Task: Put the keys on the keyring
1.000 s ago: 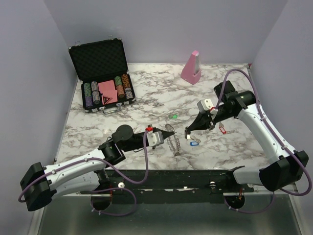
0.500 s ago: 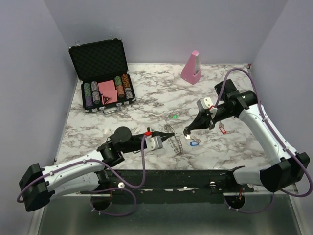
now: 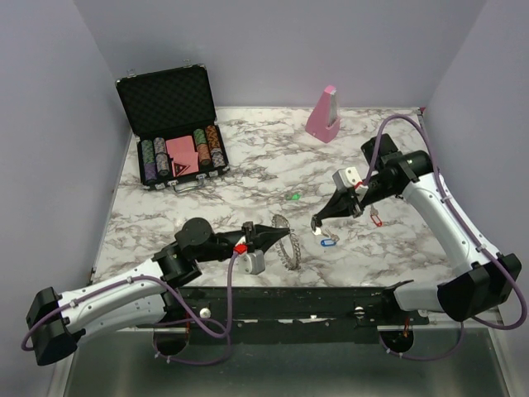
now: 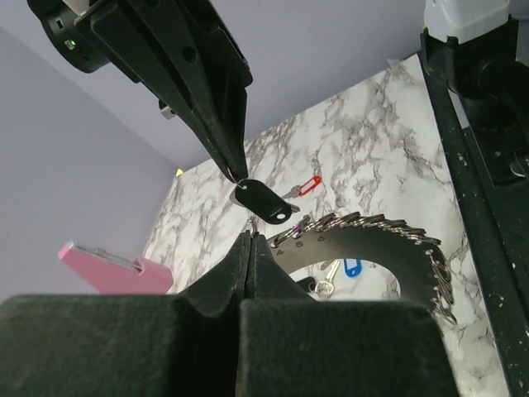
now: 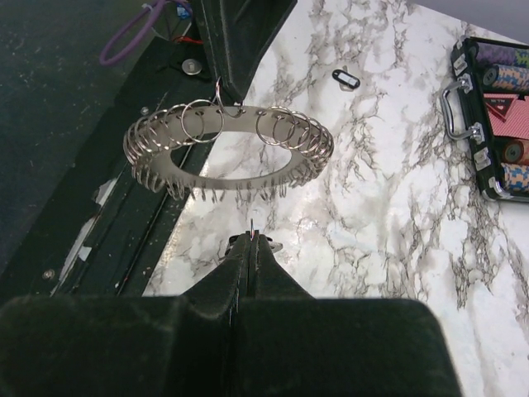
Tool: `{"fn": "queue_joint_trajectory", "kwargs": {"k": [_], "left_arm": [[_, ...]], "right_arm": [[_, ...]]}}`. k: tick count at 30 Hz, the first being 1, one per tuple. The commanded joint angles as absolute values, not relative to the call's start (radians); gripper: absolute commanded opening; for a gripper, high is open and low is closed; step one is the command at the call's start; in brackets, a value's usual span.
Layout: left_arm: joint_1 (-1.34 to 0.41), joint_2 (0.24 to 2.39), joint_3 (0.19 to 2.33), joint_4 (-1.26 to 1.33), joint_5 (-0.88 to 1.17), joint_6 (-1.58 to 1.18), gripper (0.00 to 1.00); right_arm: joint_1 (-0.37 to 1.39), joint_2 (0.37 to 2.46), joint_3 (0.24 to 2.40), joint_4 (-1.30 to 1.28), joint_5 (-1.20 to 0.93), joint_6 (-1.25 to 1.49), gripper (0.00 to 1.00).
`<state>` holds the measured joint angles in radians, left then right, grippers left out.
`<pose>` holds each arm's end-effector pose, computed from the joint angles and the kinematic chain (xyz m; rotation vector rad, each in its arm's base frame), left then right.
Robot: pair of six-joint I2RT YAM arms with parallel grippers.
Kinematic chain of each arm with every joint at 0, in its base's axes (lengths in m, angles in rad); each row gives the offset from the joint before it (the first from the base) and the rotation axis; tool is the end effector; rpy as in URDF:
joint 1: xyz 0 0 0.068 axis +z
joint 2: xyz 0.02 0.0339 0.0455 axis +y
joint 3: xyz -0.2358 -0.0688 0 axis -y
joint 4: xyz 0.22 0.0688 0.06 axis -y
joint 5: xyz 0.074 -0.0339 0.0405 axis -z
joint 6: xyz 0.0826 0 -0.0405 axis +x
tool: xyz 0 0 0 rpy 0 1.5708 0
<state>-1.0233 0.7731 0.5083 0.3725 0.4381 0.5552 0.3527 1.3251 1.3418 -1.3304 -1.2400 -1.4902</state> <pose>0.0883 -0.2122 0.2945 1.2984 0.7756 -0.6971 0.1675 0.1449 0.3084 -1.7417 1.0855 1.0870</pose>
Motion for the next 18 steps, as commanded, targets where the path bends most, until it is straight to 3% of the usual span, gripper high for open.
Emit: {"fn": "queue_joint_trajectory", "kwargs": {"k": [1, 7, 18], "left_arm": [[-1.031, 0.787, 0.531, 0.379, 0.468, 0.637, 0.00], [-1.031, 0.816, 0.543, 0.388, 0.439, 0.626, 0.00], [-1.031, 0.864, 0.557, 0.492, 0.281, 0.301, 0.00]], "right_arm": [[0.357, 1.339, 1.353, -1.420, -1.264, -1.519, 0.01], [0.359, 1.351, 1.358, -1.420, -1.278, -1.519, 0.01], [0.365, 1.362, 1.387, -1.420, -1.267, -1.520, 0.01]]}}
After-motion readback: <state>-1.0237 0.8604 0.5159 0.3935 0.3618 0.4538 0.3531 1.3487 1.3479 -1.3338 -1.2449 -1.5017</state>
